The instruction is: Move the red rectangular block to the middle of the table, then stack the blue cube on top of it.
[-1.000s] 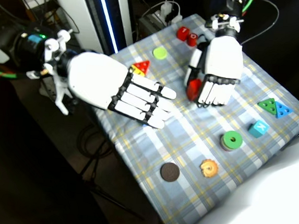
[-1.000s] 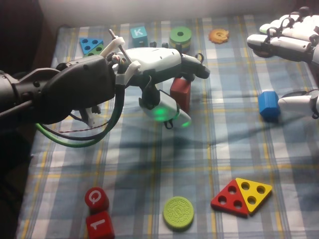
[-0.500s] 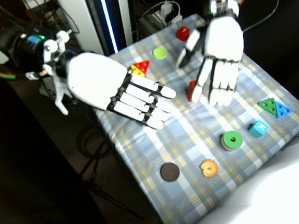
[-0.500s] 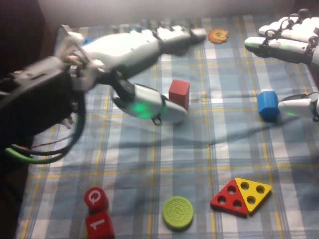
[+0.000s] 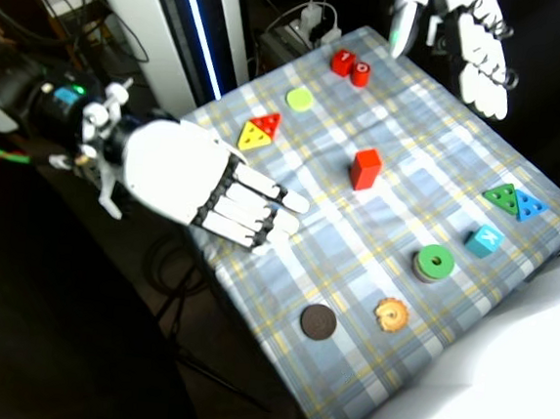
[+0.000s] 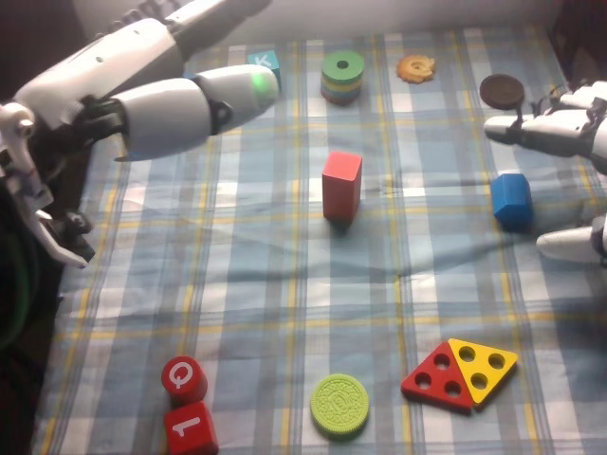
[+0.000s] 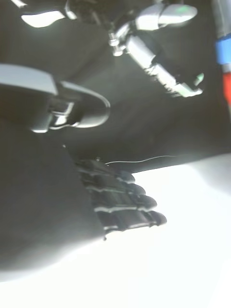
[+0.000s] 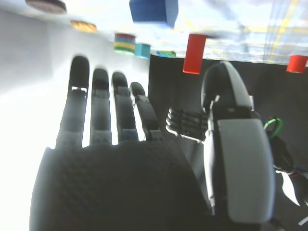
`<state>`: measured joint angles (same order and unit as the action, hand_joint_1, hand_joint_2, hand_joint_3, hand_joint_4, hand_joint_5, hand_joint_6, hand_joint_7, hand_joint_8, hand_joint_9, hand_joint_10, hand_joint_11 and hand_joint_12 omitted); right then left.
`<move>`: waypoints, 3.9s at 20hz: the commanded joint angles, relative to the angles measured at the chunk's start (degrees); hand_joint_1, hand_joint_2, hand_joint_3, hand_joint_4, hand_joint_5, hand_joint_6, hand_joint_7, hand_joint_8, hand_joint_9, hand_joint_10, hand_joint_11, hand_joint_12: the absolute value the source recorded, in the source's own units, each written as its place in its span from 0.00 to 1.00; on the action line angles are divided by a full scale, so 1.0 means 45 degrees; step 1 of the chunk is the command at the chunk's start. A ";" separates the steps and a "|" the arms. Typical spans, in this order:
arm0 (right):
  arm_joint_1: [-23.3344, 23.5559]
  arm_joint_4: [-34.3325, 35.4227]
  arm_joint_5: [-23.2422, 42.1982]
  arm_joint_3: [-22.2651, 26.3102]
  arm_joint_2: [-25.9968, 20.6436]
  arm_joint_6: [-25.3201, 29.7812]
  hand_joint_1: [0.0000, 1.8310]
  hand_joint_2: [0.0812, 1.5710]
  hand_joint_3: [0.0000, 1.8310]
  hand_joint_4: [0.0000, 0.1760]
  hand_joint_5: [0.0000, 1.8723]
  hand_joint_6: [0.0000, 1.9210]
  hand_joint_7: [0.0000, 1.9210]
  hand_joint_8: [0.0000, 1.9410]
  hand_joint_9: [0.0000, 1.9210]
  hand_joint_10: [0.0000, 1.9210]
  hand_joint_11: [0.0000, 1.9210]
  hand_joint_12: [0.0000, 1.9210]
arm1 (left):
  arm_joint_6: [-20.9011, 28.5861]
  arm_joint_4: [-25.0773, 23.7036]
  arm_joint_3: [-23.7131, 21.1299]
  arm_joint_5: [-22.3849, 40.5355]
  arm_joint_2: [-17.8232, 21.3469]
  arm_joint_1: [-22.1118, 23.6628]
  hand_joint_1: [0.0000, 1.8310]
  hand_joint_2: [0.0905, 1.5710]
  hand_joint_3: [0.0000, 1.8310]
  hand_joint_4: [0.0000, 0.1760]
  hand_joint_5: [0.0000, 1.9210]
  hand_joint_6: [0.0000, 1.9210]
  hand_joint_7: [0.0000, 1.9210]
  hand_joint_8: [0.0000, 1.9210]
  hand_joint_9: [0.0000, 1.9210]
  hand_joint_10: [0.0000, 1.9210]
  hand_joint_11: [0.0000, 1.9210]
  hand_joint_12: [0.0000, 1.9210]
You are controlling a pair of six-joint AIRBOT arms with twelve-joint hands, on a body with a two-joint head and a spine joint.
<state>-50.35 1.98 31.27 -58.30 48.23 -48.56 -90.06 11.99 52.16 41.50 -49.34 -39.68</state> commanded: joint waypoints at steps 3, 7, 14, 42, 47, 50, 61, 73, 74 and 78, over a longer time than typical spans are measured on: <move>0.0058 0.0454 0.1395 -0.0361 0.0341 0.0071 0.35 0.70 0.00 0.04 0.10 0.03 0.17 0.03 0.00 0.52 0.00 0.80 | 0.0301 -0.0054 -0.0195 0.2202 0.0312 -0.0218 0.03 0.96 0.01 0.00 0.00 0.00 0.00 0.00 0.00 0.00 0.00 0.00; 0.0050 0.0757 0.1380 -0.0652 0.0611 0.0071 0.36 0.71 0.00 0.00 0.14 0.03 0.17 0.14 0.01 0.57 0.00 0.85 | 0.0303 0.0024 -0.0300 0.2239 0.0365 -0.0417 0.05 0.96 0.00 0.00 0.00 0.00 0.00 0.00 0.00 0.00 0.00 0.00; 0.0042 0.0981 0.1277 -0.0982 0.0965 0.0071 0.33 0.73 0.00 0.00 0.16 0.02 0.16 0.24 0.03 0.57 0.00 0.86 | 0.0304 0.0175 -0.0407 0.2526 0.0382 -0.0766 0.04 0.93 0.00 0.05 0.00 0.00 0.00 0.00 0.00 0.00 0.00 0.00; 0.3250 -0.1734 0.1048 -0.1565 0.2444 0.0544 0.65 0.79 0.00 0.00 0.36 0.66 0.42 0.80 0.48 0.87 0.50 0.97 | 0.0980 0.1642 -0.0538 0.4371 0.0599 -0.2395 0.53 0.96 0.00 0.30 0.00 0.00 0.00 0.00 0.00 0.00 0.00 0.00; 0.3935 -0.2091 0.0656 -0.2032 0.3212 0.0544 0.60 0.84 0.00 0.00 0.34 0.85 0.29 0.79 0.23 0.73 0.20 0.98 | 0.1393 0.2170 -0.0575 0.5081 0.0738 -0.3056 0.56 0.95 0.00 0.32 0.00 0.00 0.00 0.00 0.00 0.00 0.00 0.00; 0.4252 -0.2311 0.0469 -0.2213 0.3535 0.0544 0.70 0.83 0.00 0.00 0.32 0.81 0.32 0.84 0.30 0.87 0.18 0.99 | 0.1484 0.2326 -0.0579 0.5264 0.0743 -0.3260 0.57 0.95 0.00 0.20 0.00 0.00 0.00 0.00 0.00 0.00 0.00 0.00; 0.4471 -0.2773 0.0107 -0.2461 0.4220 0.0544 0.63 0.81 0.00 0.00 0.35 0.68 0.37 0.84 0.32 0.83 0.30 0.99 | 0.1516 0.2400 -0.0572 0.5368 0.0742 -0.3307 0.56 0.95 0.00 0.34 0.00 0.00 0.00 0.00 0.00 0.00 0.00 0.00; 0.4489 -0.3173 -0.0073 -0.2501 0.4479 0.0688 0.62 0.82 0.00 0.00 0.41 0.69 0.27 0.85 0.17 0.78 0.09 1.00 | 0.1559 0.2425 -0.0545 0.5379 0.0733 -0.3308 0.54 0.95 0.00 0.38 0.00 0.00 0.00 0.00 0.00 0.00 0.00 0.00; 0.4489 -0.3227 -0.0093 -0.2503 0.4493 0.0707 0.63 0.82 0.00 0.00 0.41 0.68 0.27 0.86 0.18 0.78 0.11 1.00 | 0.1568 0.2439 -0.0541 0.5379 0.0728 -0.3308 0.54 0.95 0.00 0.37 0.00 0.00 0.00 0.00 0.00 0.00 0.00 0.00; 0.4487 -0.3227 -0.0145 -0.2502 0.4488 0.0737 0.61 0.76 0.00 0.00 0.24 0.44 0.26 0.58 0.22 0.66 0.14 0.91 | 0.1613 0.2463 -0.0541 0.5408 0.0727 -0.3316 0.54 0.95 0.00 0.43 0.00 0.00 0.00 0.00 0.00 0.00 0.00 0.00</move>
<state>-31.24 -12.95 24.38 -69.45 68.27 -45.39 -83.24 24.05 49.52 58.70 -46.19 -54.70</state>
